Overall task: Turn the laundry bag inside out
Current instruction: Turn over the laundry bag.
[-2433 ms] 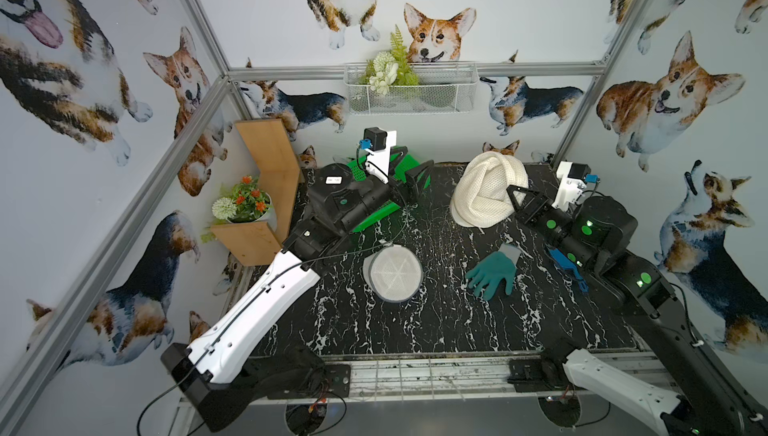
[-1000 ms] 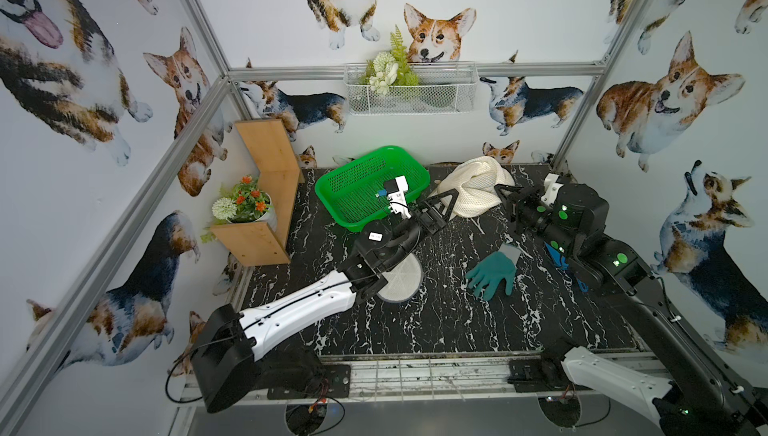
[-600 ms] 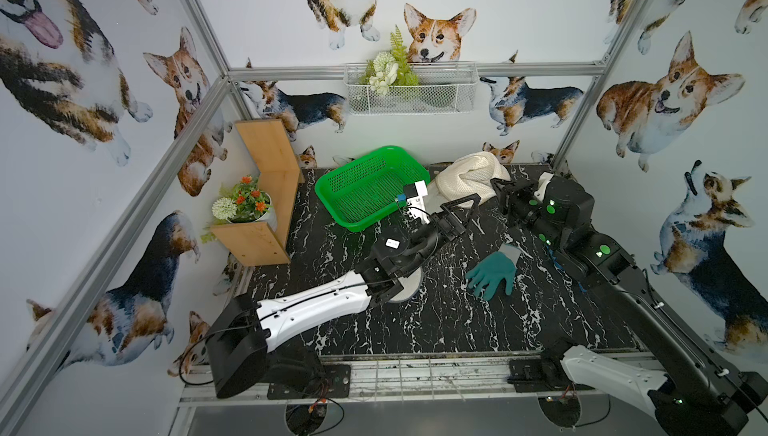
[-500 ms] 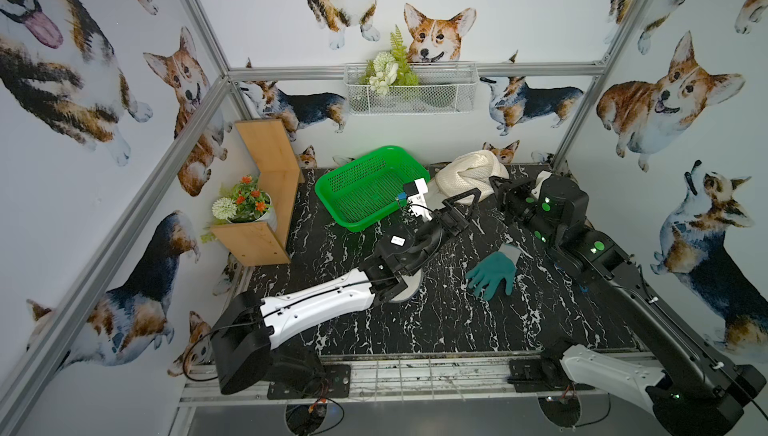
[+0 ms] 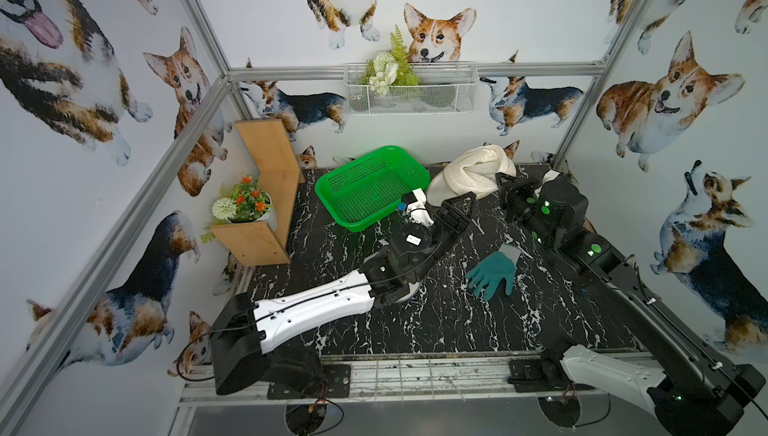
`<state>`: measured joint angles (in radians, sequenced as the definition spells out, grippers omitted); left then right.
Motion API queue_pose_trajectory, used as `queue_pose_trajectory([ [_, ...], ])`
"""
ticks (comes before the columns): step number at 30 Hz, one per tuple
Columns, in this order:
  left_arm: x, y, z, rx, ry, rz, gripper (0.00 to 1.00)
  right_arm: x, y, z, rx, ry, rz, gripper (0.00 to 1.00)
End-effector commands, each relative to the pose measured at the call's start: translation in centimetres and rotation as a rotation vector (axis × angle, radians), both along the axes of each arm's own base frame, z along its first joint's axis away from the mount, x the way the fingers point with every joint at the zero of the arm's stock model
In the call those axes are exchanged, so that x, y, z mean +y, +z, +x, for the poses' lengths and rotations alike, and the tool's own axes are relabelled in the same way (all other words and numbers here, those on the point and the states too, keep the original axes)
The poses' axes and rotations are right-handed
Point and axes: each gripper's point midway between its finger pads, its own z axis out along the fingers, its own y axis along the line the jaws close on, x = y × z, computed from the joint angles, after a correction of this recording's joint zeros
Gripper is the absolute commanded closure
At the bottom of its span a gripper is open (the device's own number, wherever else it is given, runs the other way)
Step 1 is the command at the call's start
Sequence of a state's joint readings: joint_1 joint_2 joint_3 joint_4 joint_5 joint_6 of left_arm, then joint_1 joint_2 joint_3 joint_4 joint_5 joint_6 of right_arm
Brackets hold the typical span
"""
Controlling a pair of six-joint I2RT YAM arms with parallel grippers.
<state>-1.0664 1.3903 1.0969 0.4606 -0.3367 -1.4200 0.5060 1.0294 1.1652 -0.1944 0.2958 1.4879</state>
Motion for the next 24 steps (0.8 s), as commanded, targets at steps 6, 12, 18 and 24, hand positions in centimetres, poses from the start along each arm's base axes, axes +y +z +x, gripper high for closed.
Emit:
queue_pose_trajectory([
  [6, -0.9, 3.4, 0.2, -0.059, -0.006, -0.086, 0.29, 0.5, 0.6, 0.3, -0.067, 0.017, -0.003, 1.00],
  [12, -2.0, 2.9, 1.2, -0.040, -0.015, -0.111, 0.39, 0.9, 0.9, -0.2, -0.078, 0.053, -0.005, 1.00],
  [18, -1.4, 3.2, 3.0, -0.052, 0.033, -0.121, 0.45, 0.8, 0.7, -1.1, -0.070, 0.072, -0.005, 1.00],
  [24, -1.7, 2.7, 4.1, -0.045, 0.039, -0.113, 0.55, 1.3, -0.2, -1.7, -0.047, 0.120, -0.007, 1.00],
])
